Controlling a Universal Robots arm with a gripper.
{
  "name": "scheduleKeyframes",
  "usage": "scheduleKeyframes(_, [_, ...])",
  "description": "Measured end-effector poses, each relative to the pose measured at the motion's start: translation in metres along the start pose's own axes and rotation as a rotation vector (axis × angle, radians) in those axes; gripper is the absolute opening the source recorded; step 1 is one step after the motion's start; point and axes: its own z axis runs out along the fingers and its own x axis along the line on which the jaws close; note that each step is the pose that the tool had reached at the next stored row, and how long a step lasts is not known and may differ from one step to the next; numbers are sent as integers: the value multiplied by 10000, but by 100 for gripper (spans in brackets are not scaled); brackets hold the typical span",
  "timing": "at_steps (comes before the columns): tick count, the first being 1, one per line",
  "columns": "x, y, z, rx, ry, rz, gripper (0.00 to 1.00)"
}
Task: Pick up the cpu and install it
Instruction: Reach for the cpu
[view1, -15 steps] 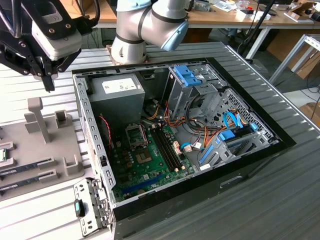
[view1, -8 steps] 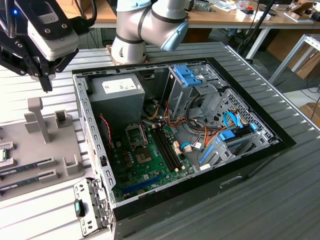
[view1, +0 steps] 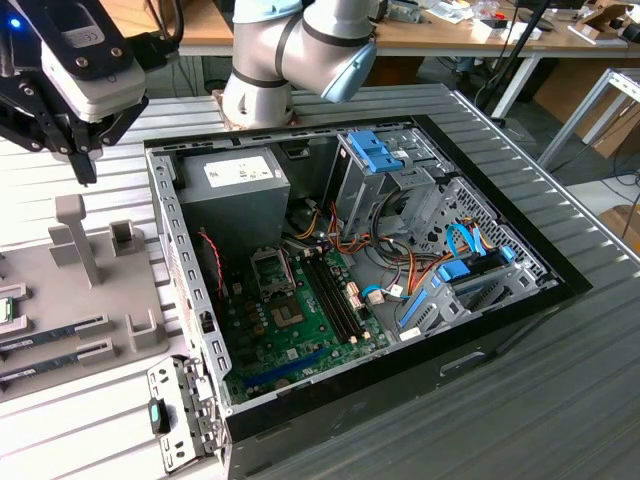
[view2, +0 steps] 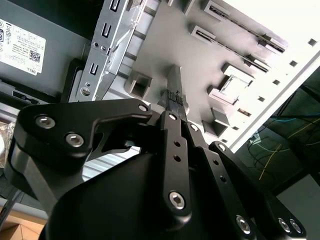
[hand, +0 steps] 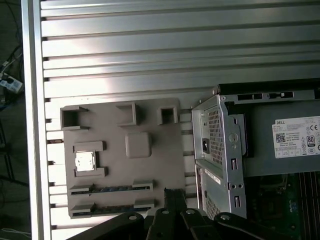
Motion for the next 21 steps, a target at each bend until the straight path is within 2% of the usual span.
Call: scheduleKeyframes(21, [143,-11,-4,0,0,1,11])
